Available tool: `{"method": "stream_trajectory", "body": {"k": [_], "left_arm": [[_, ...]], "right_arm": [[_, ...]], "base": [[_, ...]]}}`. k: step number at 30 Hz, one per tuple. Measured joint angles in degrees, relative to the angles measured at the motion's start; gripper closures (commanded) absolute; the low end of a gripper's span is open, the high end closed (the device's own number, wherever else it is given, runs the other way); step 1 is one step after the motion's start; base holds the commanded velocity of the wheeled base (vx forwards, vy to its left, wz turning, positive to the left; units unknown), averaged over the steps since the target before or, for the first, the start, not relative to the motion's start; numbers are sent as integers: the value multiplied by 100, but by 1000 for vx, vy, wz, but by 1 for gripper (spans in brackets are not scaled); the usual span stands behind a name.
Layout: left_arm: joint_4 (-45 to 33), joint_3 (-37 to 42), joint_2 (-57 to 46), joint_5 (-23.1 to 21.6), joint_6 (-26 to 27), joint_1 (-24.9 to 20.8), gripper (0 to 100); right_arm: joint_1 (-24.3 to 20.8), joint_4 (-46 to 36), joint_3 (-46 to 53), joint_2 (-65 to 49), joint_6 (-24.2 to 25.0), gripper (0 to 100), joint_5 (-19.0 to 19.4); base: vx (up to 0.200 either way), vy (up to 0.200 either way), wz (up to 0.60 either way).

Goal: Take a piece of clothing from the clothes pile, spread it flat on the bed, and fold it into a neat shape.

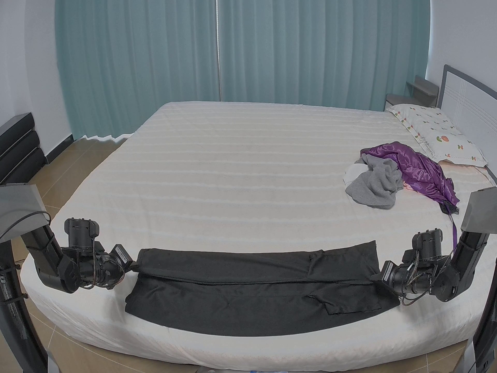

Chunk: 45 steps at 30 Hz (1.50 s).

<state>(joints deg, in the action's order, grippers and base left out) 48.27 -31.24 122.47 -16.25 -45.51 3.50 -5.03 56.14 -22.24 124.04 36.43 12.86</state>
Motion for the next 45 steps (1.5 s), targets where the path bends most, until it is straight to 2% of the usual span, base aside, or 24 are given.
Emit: {"method": "stream_trajectory", "body": {"k": [1,2,12,15,18,21,25,31,38,42,45], "left_arm": [[-2,18,0,-4,0,0,100],[0,24,2,-6,2,0,0],[-2,63,-24,-6,-1,-2,0],[-7,51,-108,-13,-15,35,0],[-11,-9,-212,-17,-6,68,0],[-54,-157,-279,-57,95,77,0],[-76,-284,-276,-405,634,71,0],[-76,-349,2,-595,1497,71,0],[-29,-360,325,-670,1807,55,0],[-16,-332,444,-670,2238,46,0],[-9,-243,494,-668,2350,-11,0]], "right_arm": [[-2,0,16,16,-11,0,0],[-2,5,24,30,-17,0,0],[22,389,-15,96,66,0,16],[63,453,13,11,356,0,51],[110,555,55,-76,690,0,224],[188,722,151,-119,791,0,468],[267,914,295,-118,808,0,563],[304,1139,483,-80,800,0,673],[308,1187,608,-50,747,0,875],[304,1190,634,-50,745,0,956],[304,1190,645,-48,742,0,983]], "base": [[0,0,0],[0,0,0],[0,0,0],[0,0,0],[0,0,0],[0,0,0],[0,0,0],[0,0,0],[0,0,0],[0,0,0],[0,0,0]]}}
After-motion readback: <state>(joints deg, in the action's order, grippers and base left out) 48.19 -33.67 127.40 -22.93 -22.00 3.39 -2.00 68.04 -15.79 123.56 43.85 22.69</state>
